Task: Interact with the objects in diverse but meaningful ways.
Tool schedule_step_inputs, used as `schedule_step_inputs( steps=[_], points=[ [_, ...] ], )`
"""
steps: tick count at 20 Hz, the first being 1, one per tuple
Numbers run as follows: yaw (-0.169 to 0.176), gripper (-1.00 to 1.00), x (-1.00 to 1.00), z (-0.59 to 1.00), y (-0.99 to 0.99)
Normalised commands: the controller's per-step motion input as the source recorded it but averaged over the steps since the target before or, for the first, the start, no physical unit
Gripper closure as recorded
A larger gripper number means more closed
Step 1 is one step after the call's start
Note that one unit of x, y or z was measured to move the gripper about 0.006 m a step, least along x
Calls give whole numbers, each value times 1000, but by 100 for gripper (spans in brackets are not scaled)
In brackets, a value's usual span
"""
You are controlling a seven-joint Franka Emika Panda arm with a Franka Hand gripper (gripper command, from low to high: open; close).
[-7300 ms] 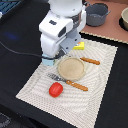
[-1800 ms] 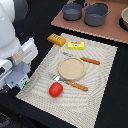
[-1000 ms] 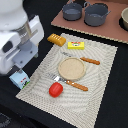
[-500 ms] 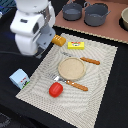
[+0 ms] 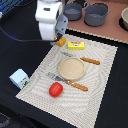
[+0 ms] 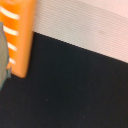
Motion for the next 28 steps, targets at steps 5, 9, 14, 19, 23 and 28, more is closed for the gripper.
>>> schedule_step_inputs(
  steps=[5, 9, 14, 19, 23, 28],
  points=[
    [-48, -100, -114, -257, 510],
    [-27, -100, -191, -240, 99],
    [-26, -100, -134, -345, 0],
    [-16, -100, -191, -508, 38],
    [-36, -100, -236, -548, 289],
    [-38, -100, -259, -569, 349]
  ],
)
